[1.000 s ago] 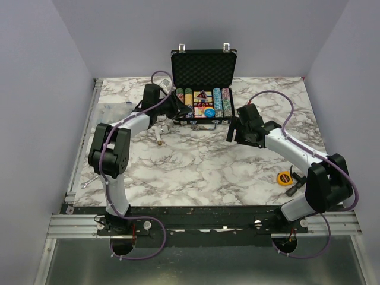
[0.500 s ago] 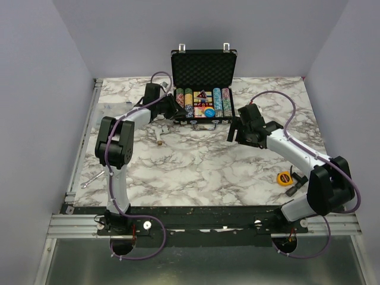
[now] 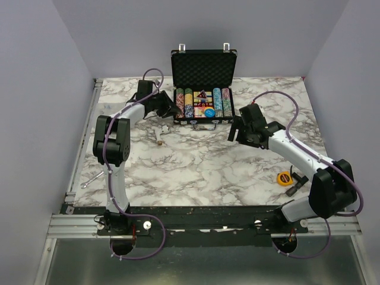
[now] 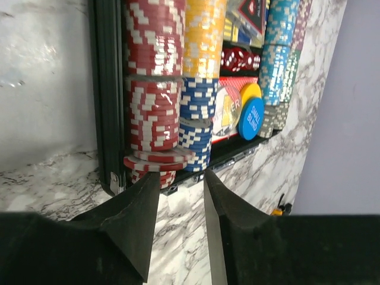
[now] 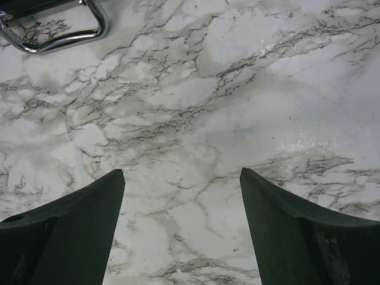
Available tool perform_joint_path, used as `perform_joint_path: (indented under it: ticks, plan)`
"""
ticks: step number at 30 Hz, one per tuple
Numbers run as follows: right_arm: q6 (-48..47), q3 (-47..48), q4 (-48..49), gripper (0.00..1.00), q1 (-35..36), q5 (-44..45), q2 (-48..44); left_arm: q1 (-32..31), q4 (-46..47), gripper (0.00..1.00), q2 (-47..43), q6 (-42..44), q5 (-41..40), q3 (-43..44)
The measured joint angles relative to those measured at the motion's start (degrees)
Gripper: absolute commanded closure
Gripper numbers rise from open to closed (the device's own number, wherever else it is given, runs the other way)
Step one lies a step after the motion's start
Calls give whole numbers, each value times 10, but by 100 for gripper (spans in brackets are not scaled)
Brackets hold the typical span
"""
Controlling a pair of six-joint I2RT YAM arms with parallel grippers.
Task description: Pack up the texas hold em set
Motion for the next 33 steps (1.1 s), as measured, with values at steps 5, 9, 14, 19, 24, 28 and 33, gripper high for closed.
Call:
perform_joint_path:
  ticks: [5,9,14,19,24,28,33]
  plan:
    - [4,0,-2,20,0,-8,-2,-7,7,56,-9,4,33,-26]
    - [5,0,-1,20,0,-22,2,-10,17,56,-19,7,52,-44]
    - [1,0,16,20,0,-62,17,-11,27,55,-49,8,68,-57]
    - [-3,-13,108,19,0,-176,22,-11,43,38,-120,-2,86,-94]
    - [33,-46,300,23,2,-297,47,-13,14,23,-238,21,91,-108]
    - [79,-29,421,34,6,-337,125,-16,-31,2,-339,68,85,-102]
    - [124,33,502,32,14,-348,243,-27,-85,2,-452,122,49,-99]
